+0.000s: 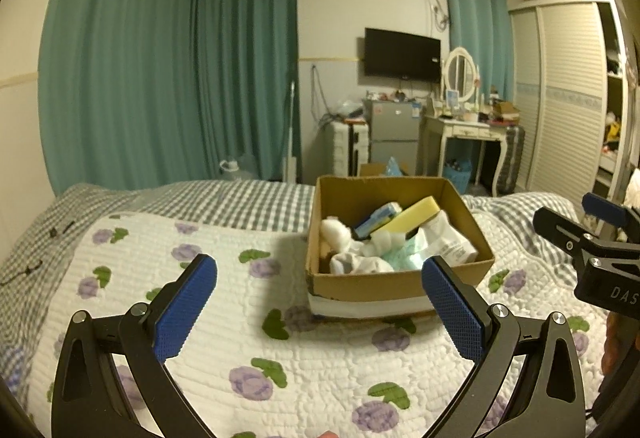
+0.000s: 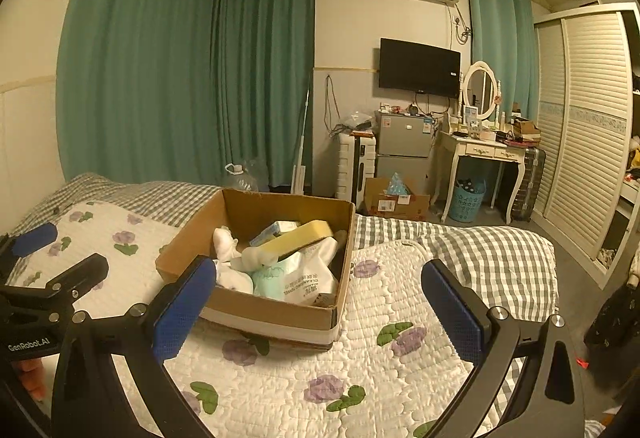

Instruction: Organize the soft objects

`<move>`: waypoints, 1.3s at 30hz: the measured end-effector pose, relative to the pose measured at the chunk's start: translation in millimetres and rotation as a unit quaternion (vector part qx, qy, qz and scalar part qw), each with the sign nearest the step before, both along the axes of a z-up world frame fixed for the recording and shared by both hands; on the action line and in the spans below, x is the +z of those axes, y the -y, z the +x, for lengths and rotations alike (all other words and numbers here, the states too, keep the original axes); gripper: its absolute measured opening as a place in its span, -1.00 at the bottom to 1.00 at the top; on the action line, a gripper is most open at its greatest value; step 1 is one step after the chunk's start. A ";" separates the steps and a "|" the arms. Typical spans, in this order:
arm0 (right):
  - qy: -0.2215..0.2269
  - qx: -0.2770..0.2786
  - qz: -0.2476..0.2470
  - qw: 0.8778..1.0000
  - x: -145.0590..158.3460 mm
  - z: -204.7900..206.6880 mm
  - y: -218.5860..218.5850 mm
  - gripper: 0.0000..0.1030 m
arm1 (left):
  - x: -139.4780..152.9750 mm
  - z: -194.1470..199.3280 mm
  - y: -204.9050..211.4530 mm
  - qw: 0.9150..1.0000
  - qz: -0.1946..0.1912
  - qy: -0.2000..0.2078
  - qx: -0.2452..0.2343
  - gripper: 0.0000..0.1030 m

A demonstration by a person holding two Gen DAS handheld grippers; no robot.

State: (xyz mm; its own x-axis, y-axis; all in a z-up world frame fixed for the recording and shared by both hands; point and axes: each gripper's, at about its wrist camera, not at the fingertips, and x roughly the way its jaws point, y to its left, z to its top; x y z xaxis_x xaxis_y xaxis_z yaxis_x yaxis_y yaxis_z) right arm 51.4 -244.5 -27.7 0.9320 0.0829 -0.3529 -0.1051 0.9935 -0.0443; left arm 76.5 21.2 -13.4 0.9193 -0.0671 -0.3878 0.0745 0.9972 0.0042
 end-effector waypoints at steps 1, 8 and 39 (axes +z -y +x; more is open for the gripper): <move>0.001 -0.001 0.000 1.000 0.5 -0.4 -0.1 1.00 | 0.1 0.0 0.2 1.000 0.000 -0.001 -0.001 1.00; -0.003 0.000 0.000 1.000 0.1 0.2 -1.4 1.00 | -0.6 -1.1 0.9 1.000 -0.001 -0.001 -0.002 1.00; -0.011 0.001 -0.007 1.000 -6.9 3.0 -0.6 1.00 | 0.6 -2.7 -2.1 1.000 -0.014 -0.009 -0.003 1.00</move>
